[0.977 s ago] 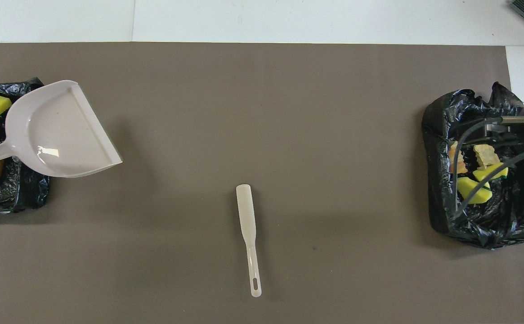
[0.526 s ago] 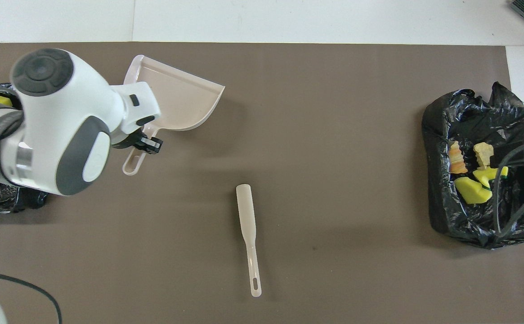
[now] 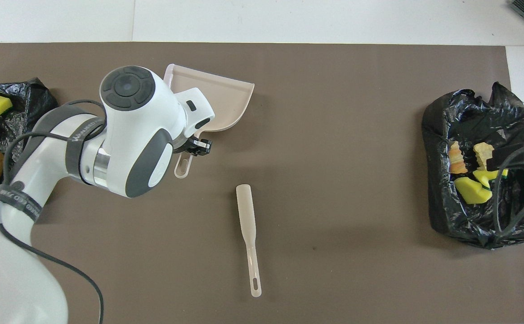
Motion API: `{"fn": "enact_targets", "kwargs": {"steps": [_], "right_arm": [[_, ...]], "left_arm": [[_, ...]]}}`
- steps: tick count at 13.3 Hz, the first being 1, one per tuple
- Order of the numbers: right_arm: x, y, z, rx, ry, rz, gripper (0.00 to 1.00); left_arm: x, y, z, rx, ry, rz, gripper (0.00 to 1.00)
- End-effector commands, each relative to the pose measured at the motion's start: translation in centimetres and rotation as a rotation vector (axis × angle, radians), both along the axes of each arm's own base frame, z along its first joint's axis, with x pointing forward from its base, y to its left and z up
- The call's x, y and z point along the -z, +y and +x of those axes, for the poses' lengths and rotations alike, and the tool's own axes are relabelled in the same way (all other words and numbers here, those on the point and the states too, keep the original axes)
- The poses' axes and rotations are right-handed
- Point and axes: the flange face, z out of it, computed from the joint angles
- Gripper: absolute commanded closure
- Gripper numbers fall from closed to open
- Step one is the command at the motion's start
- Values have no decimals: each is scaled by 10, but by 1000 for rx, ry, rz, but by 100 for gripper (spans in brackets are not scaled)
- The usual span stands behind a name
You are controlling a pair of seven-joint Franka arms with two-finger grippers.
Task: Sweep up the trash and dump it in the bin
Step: 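Bring the empty dustpan back to the table center with the left gripper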
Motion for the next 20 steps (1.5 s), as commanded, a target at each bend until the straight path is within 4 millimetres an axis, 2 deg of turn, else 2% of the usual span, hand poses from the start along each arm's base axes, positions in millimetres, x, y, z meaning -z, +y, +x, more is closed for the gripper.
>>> {"fn": "enact_targets", "kwargs": {"steps": [1, 2, 3, 4, 6, 8, 9, 12, 14, 15, 17, 18, 19, 20], "right_arm": [[-2, 4, -6, -13, -12, 23, 0], [-2, 4, -6, -13, -12, 23, 0], [-2, 4, -6, -13, -12, 23, 0], [-2, 3, -6, -13, -14, 23, 0], [-2, 4, -6, -13, -12, 23, 0], [-2, 4, -6, -13, -12, 23, 0], [-2, 4, -6, -13, -12, 23, 0], [-2, 4, -6, -13, -12, 23, 0], [-2, 4, -6, -13, -12, 23, 0], [-1, 4, -5, -13, -11, 23, 0], [-2, 4, -6, -13, -12, 23, 0], [-1, 4, -5, -13, -11, 23, 0], [-2, 4, -6, -13, -12, 23, 0], [-2, 4, -6, -13, -12, 23, 0]], "left_arm": [[31, -35, 2, -35, -30, -10, 100], [22, -26, 11, -39, -61, -20, 84], [3, -8, 18, -54, -69, -27, 52], [-15, 4, 19, -72, -68, -31, 1], [-38, 33, 23, -113, -40, -18, 0], [-44, 51, 33, -179, -42, -23, 0], [-49, 68, 39, -223, -42, -21, 0], [-77, 158, 62, -304, -11, 3, 0], [-101, 200, 66, -277, -7, 3, 0], [-114, 235, 67, -283, -5, 0, 0], [-145, 293, 56, -214, 6, -3, 0], [-165, 317, 41, -144, 21, -5, 0], [-179, 332, 26, -110, 39, -7, 0], [-193, 336, 18, -119, 29, -10, 0]]}}
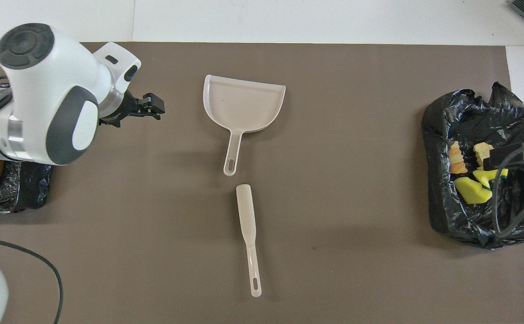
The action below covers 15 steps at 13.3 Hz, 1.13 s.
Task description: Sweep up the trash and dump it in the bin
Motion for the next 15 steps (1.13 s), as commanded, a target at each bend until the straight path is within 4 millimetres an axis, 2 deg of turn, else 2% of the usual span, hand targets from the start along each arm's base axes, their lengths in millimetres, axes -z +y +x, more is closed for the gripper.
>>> {"fn": "enact_targets", "kwargs": {"steps": [1, 2, 4, 6, 8, 15], "right_arm": [[-1, 1, -5, -9, -10, 17, 0], [-1, 1, -5, -9, -10, 17, 0], [-1, 1, -5, -9, -10, 17, 0], [-1, 1, -5, -9, -10, 17, 0], [-1, 1, -5, -9, -9, 17, 0], [-1, 1, -5, -9, -10, 17, 0]], "left_arm": [[-33, 7, -29, 34, -4, -21, 0], [-45, 7, -41, 44, 3, -19, 0], [-57, 5, -52, 75, 34, 38, 0], [-82, 5, -71, 78, 12, 40, 0], [-74, 6, -93, 91, 63, 36, 0], [-78, 10, -89, 83, 46, 35, 0]]}}
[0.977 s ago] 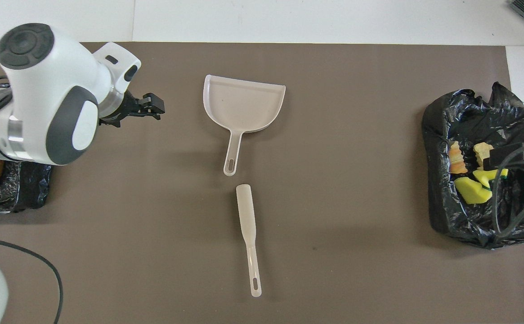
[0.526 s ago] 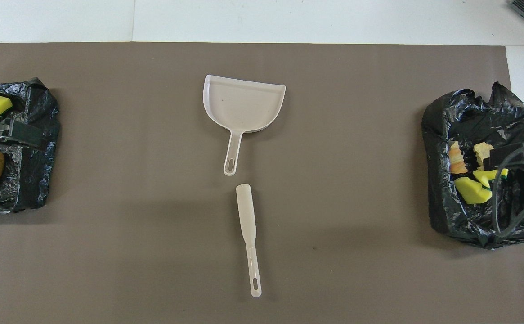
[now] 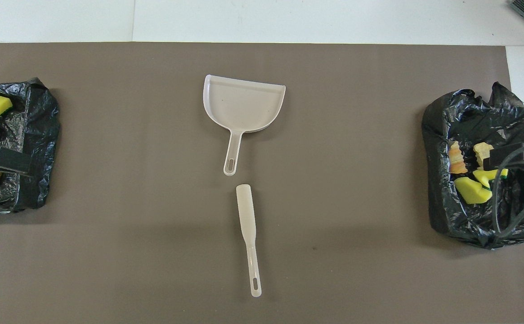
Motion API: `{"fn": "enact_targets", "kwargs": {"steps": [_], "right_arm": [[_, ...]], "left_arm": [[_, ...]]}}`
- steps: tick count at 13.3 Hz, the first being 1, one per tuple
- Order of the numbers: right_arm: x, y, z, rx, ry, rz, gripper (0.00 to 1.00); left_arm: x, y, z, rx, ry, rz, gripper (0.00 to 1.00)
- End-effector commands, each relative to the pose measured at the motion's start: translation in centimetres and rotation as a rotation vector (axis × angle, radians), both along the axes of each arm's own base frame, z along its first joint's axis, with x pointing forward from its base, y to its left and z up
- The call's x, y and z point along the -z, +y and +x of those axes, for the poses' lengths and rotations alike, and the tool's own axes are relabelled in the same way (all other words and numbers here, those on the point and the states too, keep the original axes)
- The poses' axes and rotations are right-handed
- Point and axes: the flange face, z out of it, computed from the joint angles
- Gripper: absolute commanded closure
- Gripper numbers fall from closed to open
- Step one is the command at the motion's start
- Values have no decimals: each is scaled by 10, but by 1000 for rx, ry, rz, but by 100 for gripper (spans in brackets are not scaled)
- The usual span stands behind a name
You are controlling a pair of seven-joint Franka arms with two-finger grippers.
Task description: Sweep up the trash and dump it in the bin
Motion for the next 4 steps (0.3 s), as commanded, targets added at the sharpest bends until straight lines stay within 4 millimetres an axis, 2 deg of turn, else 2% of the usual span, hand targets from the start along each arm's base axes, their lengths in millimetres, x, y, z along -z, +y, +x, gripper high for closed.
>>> {"fn": "enact_targets", "kwargs": {"steps": [1, 4], "right_arm": [[-1, 1, -5, -9, -10, 17, 0], [-1, 1, -5, -9, -9, 17, 0]], "left_arm": [[1, 3, -6, 5, -6, 9, 0], [0, 4, -7, -5, -6, 3, 0]]}}
